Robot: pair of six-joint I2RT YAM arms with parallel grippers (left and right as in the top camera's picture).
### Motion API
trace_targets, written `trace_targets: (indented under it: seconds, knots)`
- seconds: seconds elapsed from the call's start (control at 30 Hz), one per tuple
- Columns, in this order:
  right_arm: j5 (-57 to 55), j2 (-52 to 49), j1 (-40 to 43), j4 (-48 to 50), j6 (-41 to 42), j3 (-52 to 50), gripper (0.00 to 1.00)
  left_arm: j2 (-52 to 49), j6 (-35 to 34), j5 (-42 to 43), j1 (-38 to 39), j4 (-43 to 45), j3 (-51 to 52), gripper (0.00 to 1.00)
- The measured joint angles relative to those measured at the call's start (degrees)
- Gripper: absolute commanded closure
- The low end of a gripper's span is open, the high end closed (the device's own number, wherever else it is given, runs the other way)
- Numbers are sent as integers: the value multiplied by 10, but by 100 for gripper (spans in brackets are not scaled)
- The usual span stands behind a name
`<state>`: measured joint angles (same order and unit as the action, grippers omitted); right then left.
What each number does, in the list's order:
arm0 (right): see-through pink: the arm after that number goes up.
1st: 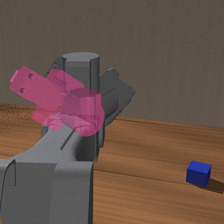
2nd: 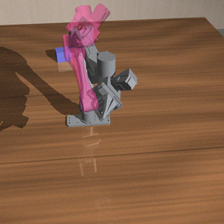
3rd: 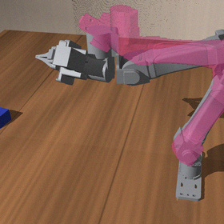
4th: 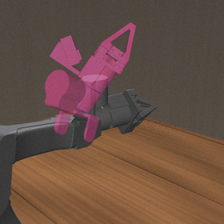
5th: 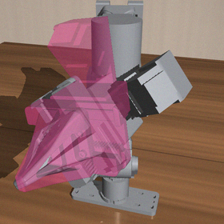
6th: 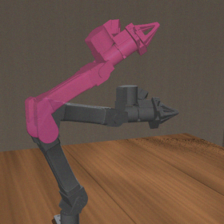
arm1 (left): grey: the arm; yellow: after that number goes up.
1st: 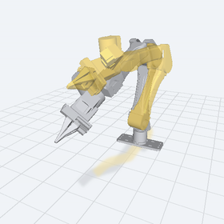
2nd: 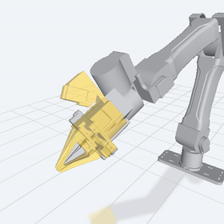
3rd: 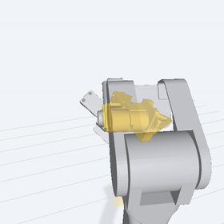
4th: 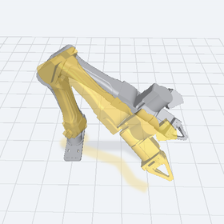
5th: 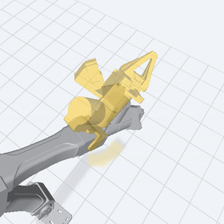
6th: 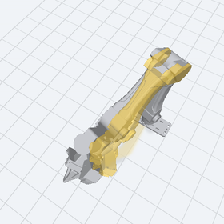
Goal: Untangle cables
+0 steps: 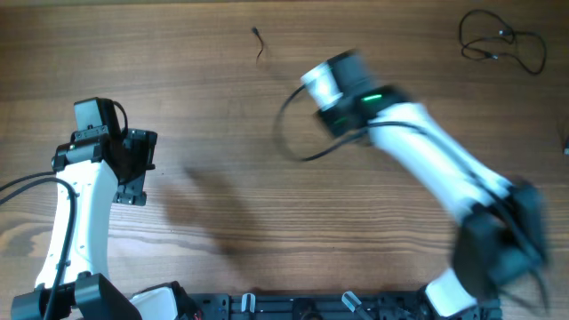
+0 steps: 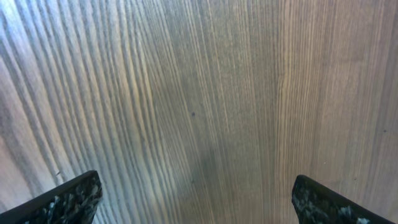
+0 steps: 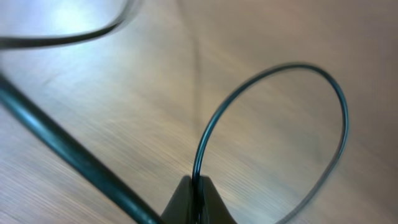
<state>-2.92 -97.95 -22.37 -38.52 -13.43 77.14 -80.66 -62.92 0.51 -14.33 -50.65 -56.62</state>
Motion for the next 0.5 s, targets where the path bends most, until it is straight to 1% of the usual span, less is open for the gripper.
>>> trace_targets:
  seconds: [0.03, 0.07, 0.2, 0.23, 0.27, 0.37, 0.4, 0.43, 0.5]
  knots:
    - [1, 39, 39, -19, 1, 6, 96, 0, 0, 0, 0, 1, 0, 0]
    - [-2, 137, 142, -52, 4, 13, 96, 0, 0, 0, 0, 1, 0, 0]
    - [52, 259, 260, -70, 7, 13, 96, 1, 0, 0, 0, 1, 0, 0]
    - [61, 307, 284, -70, 13, 13, 96, 1, 0, 0, 0, 0, 0, 0]
    - [57, 323, 290, -70, 21, 13, 96, 1, 0, 0, 0, 1, 0, 0]
    - [-56, 322, 318, -73, 99, 13, 96, 1, 0, 0, 0, 1, 0, 0]
    - [-89, 313, 329, -73, 119, 13, 96, 1, 0, 0, 0, 0, 0, 0]
    - [-137, 284, 355, -74, 149, 13, 96, 1, 0, 0, 0, 1, 0, 0]
    - [-163, 248, 380, -71, 179, 13, 96, 1, 0, 0, 0, 1, 0, 0]
